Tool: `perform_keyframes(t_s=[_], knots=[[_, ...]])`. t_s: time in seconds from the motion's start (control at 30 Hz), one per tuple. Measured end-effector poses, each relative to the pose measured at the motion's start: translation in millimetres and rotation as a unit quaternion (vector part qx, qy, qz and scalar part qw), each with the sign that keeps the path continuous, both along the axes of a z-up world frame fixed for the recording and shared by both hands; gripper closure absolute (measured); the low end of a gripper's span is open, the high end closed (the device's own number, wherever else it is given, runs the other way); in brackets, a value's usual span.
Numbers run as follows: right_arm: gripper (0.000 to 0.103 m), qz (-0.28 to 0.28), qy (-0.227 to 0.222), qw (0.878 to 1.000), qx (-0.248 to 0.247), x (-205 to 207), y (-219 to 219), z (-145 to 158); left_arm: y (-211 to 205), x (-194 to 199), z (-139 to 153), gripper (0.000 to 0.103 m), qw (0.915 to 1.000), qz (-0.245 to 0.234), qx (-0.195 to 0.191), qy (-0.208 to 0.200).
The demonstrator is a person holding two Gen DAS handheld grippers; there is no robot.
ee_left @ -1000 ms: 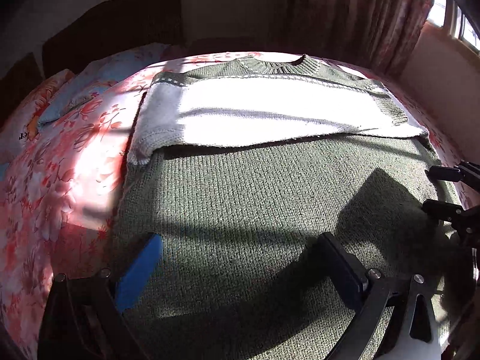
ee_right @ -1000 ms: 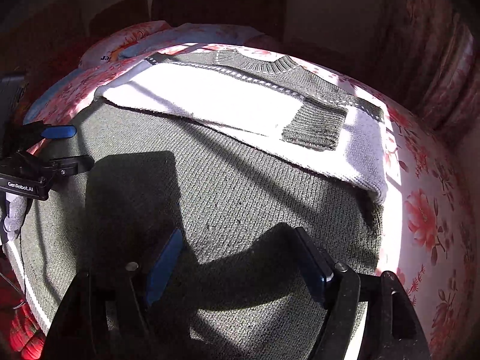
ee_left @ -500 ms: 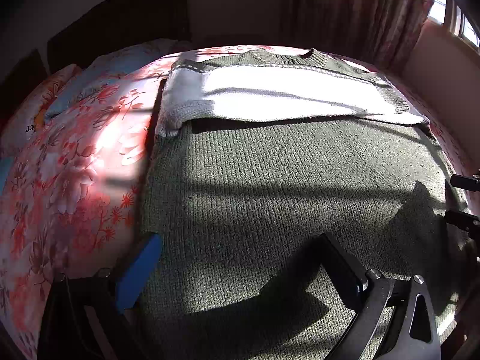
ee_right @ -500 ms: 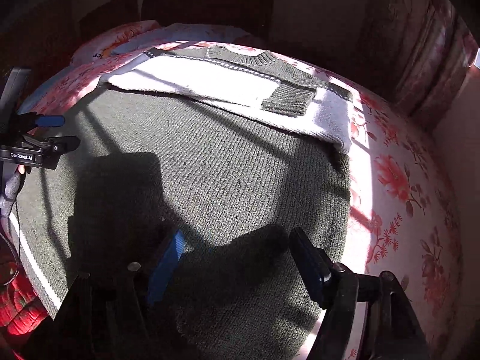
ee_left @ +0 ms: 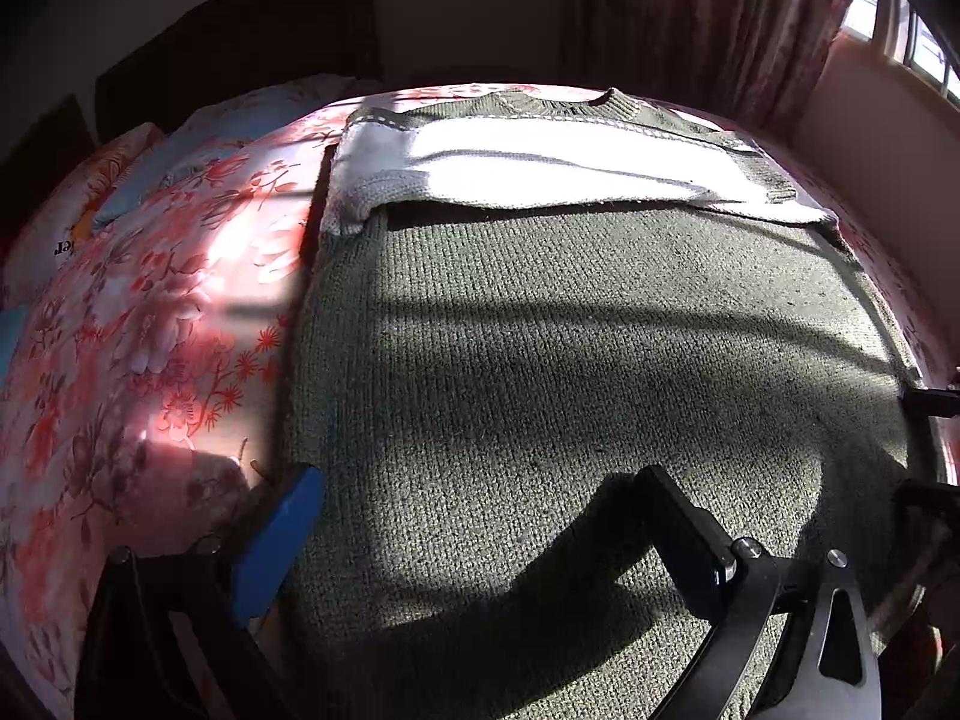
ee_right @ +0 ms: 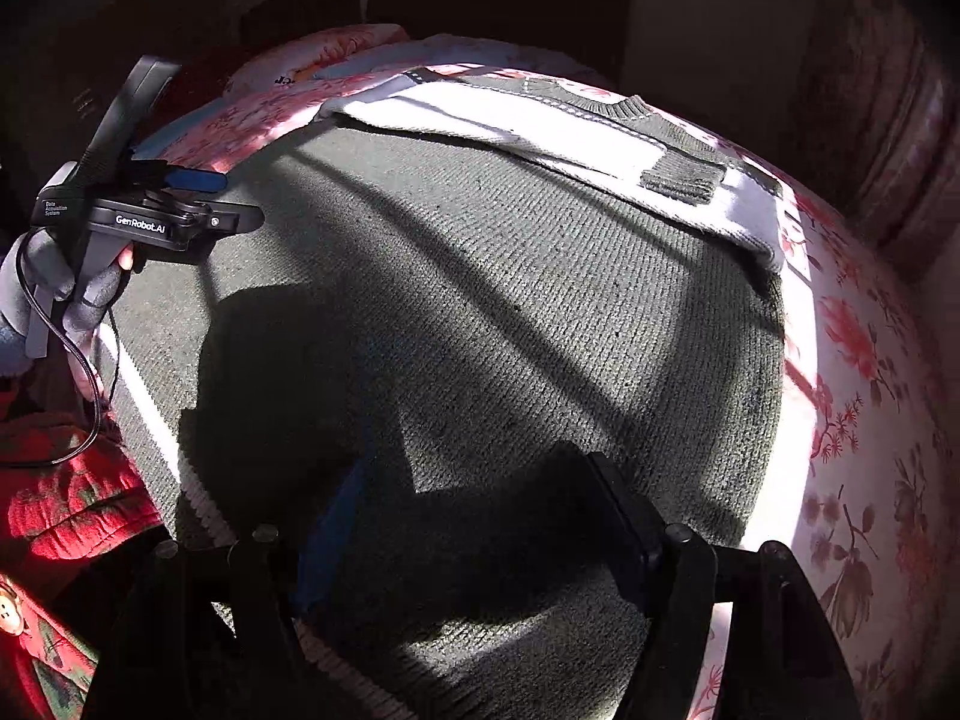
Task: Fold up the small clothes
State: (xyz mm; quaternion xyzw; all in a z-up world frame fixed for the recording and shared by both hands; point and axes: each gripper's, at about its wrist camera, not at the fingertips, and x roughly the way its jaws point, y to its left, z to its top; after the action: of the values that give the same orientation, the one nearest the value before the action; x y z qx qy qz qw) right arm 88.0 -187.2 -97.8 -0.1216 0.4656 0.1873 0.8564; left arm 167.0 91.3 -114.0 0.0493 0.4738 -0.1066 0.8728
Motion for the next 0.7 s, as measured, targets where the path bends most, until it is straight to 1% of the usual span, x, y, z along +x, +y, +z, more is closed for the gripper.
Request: perform_keyframes(t_s=[0.07,0.1,0.13,0.17,0.2,0.23,0.27,0.3,0.33,0.37,0.4,0.43,0.47,0.57,0.6,0.67,0.7], knots=[[0.028,-0.008,0.004,1.0,-0.005,-4,-3,1,-3,-14,3,0.0,1.0,-0.005,0.005,0.004],[0.028,-0.015,0.007,1.0,-0.015,-4,0,3,-5,-23,8,0.0,1.0,-0.006,-0.002,0.001],[0.029,-0.023,0.005,0.999,-0.025,-3,5,5,-8,-31,13,0.0,0.9995,-0.016,-0.025,-0.003],[0.03,-0.023,-0.006,0.999,-0.028,-3,13,10,-14,-38,19,0.0,0.9982,-0.034,-0.048,-0.006],[0.031,-0.013,-0.02,0.999,-0.021,-3,22,14,-23,-43,24,0.0,0.997,-0.051,-0.056,-0.013],[0.031,0.0,-0.029,1.0,-0.009,-1,32,19,-34,-46,27,0.0,0.9971,-0.058,-0.043,-0.025],[0.031,0.01,-0.031,0.999,-0.001,2,42,20,-45,-47,27,0.0,0.9971,-0.065,-0.02,-0.035],[0.031,0.017,-0.028,0.999,-0.004,4,52,19,-55,-46,22,0.0,0.9967,-0.074,0.002,-0.033],[0.032,0.027,-0.022,0.999,-0.018,6,61,14,-61,-46,15,0.0,0.9963,-0.081,0.018,-0.022],[0.033,0.036,-0.013,0.999,-0.036,6,67,6,-62,-46,6,0.0,0.9958,-0.087,0.026,-0.01],[0.033,0.039,-0.013,0.999,-0.035,4,66,2,-57,-49,3,0.0,0.9962,-0.086,0.008,-0.012],[0.032,0.034,-0.007,0.999,-0.015,2,58,1,-49,-52,2,0.0,0.9965,-0.083,-0.003,-0.01],[0.032,0.03,-0.001,1.0,-0.001,-1,50,2,-43,-55,2,0.0,0.9963,-0.086,0.0,-0.01],[0.031,0.03,0.004,0.999,-0.014,-22,27,2,-17,-74,2,0.0,0.9966,-0.082,0.0,-0.007],[0.029,0.02,0.008,1.0,-0.01,-28,17,2,-7,-79,3,0.0,0.9969,-0.079,-0.002,-0.007],[0.029,0.003,0.009,1.0,-0.014,-42,3,5,12,-92,4,0.0,0.9975,-0.069,-0.011,-0.005],[0.031,-0.004,0.001,1.0,-0.025,-52,-2,8,16,-101,6,0.0,0.9973,-0.072,-0.007,-0.011]])
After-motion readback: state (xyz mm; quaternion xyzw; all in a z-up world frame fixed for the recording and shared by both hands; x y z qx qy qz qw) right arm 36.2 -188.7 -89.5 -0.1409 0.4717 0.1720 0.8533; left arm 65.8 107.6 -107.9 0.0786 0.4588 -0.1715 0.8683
